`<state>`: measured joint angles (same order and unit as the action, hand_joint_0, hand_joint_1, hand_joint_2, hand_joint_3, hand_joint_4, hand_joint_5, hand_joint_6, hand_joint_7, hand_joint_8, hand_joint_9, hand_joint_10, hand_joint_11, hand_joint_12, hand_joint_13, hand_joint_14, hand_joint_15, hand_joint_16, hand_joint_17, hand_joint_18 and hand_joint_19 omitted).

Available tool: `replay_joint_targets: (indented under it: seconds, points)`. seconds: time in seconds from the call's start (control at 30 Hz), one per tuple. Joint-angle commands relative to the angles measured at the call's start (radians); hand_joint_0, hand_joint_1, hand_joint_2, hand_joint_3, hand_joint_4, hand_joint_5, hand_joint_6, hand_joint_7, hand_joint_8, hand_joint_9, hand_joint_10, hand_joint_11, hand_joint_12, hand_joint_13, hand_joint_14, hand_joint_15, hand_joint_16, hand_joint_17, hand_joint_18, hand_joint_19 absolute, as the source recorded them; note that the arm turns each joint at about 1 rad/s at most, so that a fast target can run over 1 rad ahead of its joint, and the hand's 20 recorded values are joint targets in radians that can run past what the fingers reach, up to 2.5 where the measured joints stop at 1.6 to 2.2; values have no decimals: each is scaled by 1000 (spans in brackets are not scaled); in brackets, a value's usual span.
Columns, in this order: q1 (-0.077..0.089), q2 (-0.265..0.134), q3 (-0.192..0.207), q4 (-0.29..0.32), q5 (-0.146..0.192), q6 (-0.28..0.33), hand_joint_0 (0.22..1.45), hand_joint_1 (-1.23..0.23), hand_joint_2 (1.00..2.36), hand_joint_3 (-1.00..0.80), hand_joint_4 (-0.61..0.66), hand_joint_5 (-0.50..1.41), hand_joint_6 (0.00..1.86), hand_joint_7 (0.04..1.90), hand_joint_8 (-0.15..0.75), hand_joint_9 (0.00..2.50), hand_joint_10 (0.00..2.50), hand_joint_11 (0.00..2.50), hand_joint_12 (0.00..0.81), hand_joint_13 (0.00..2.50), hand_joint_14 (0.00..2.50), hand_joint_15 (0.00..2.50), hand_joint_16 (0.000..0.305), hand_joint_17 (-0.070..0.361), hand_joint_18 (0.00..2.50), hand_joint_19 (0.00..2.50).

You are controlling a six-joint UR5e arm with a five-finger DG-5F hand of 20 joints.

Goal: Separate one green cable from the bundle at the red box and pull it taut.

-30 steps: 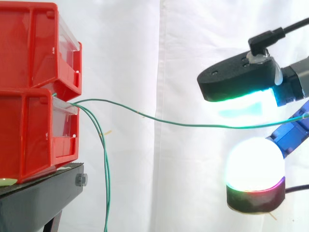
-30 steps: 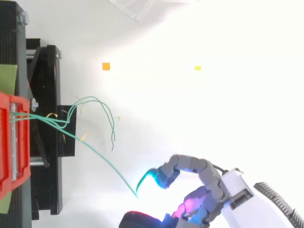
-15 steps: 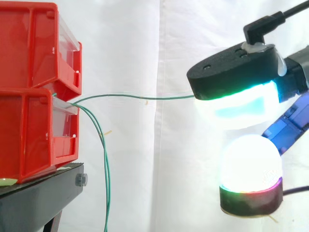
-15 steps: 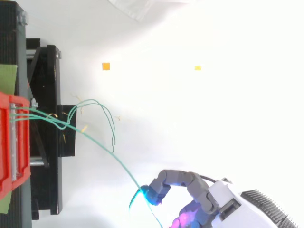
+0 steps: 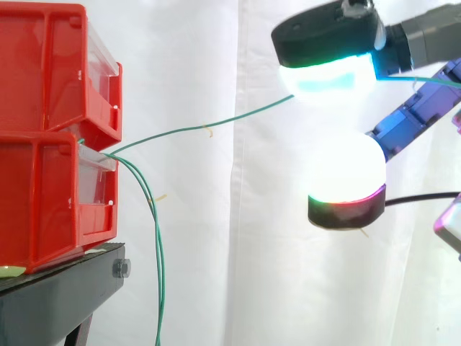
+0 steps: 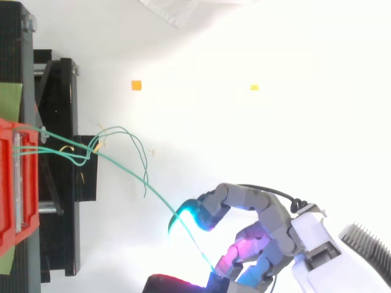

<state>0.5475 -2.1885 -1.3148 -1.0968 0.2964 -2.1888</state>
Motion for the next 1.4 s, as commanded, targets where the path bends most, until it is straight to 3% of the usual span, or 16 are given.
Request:
replay_joint_targets:
  seconds: [0.0, 0.17, 0.43, 0.57, 0.77, 1.13, 1.23, 1.37]
  points:
    - [0, 1, -11, -29, -34, 35, 372, -505, 1000, -500, 63, 40, 791, 1056, 291, 1906, 28, 900, 411, 1295, 18, 684, 64, 145, 947, 597]
    - [0, -1, -41, -35, -36, 107, 341, -357, 1000, -500, 61, 45, 783, 1080, 294, 1929, 28, 869, 424, 1321, 19, 667, 68, 154, 990, 582]
    - [-1, 1, -52, -66, -59, 144, 354, -324, 1000, -500, 57, 43, 793, 1054, 292, 1937, 29, 884, 422, 1333, 18, 669, 68, 152, 983, 589]
    - [-1, 1, -53, -98, -100, 181, 406, -459, 1000, -500, 48, 35, 811, 1007, 279, 1917, 29, 905, 401, 1304, 20, 692, 62, 140, 925, 619]
    - [-4, 1, -53, -107, -117, 189, 482, -555, 1000, -500, 36, 26, 828, 978, 261, 1893, 30, 946, 372, 1264, 21, 722, 55, 123, 844, 676]
    - [-15, 1, -53, -115, -143, 201, 516, -630, 1000, -500, 26, 23, 831, 968, 254, 1880, 31, 958, 360, 1250, 23, 729, 52, 116, 815, 694]
    - [-15, 1, -53, -112, -142, 207, 527, -653, 1000, -500, 22, 23, 833, 953, 256, 1878, 30, 961, 358, 1248, 23, 741, 50, 113, 806, 698]
    - [-15, 1, -53, -95, -111, 207, 562, -672, 1000, -500, 7, 21, 834, 951, 248, 1872, 31, 969, 343, 1240, 24, 743, 48, 107, 793, 712]
